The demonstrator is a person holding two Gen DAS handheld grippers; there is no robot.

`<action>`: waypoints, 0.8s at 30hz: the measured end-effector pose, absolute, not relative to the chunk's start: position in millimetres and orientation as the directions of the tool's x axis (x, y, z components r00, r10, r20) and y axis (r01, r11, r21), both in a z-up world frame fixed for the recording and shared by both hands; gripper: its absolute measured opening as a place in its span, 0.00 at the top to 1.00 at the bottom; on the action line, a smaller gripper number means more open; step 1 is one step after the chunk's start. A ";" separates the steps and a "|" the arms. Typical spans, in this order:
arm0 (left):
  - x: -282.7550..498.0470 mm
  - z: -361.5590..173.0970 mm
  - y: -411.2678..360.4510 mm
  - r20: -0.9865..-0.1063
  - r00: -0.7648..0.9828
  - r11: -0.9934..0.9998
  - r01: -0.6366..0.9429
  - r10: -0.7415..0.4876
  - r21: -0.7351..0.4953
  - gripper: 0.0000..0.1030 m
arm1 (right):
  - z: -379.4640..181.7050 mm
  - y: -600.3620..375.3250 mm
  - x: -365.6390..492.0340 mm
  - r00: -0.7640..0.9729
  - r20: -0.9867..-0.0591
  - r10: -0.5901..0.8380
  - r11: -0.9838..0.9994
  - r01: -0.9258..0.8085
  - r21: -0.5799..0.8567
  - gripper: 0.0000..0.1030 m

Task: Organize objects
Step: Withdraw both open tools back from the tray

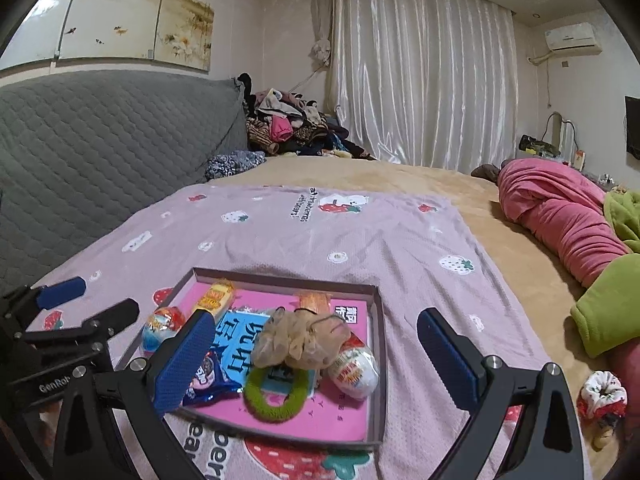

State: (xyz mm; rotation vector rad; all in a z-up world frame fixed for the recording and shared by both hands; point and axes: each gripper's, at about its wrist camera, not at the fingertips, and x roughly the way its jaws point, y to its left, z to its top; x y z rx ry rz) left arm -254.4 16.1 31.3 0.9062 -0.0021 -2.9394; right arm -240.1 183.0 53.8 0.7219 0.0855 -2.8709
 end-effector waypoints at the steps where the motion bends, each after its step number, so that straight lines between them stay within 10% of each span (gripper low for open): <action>1: -251.9 33.3 16.2 -0.564 -0.823 -0.997 0.067 -0.070 0.026 0.20 | 56.2 183.9 -237.1 -0.865 -0.474 -0.161 -0.982 0.188 -0.010 0.01; 24: -164.4 123.6 14.6 -0.470 -0.875 -0.993 0.099 -0.118 0.063 0.20 | 130.3 187.5 -159.6 -0.900 -0.406 -0.156 -0.982 0.185 -0.032 0.01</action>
